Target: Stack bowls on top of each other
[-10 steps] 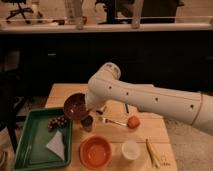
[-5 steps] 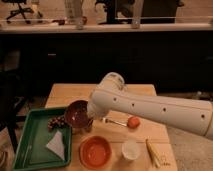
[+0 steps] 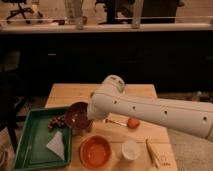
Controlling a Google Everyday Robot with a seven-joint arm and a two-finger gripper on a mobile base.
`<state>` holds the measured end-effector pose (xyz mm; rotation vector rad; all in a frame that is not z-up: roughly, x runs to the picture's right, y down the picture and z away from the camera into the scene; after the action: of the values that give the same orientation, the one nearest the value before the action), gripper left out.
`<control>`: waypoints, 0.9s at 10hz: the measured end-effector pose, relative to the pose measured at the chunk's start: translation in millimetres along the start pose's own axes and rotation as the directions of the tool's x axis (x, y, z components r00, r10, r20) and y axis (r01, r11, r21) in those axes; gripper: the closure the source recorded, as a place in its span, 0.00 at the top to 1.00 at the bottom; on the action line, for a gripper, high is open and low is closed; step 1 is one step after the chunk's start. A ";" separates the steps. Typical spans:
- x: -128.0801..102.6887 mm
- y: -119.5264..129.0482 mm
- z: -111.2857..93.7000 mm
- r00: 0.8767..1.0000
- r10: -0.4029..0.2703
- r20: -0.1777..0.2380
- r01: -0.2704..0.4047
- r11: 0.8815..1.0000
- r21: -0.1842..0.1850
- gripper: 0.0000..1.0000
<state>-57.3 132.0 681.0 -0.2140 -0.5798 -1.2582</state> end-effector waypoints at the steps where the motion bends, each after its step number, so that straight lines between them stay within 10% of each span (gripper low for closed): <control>1: -0.3 -0.3 0.0 1.000 0.000 0.001 0.000 1.000 0.000 0.00; 5: -1.9 0.9 1.3 1.000 -0.014 0.018 0.014 1.000 0.005 0.00; 9: -27.9 9.1 12.6 0.973 -0.149 0.178 0.153 0.988 -0.010 0.00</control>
<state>-57.6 163.8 678.5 -0.3087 -0.7453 -1.4032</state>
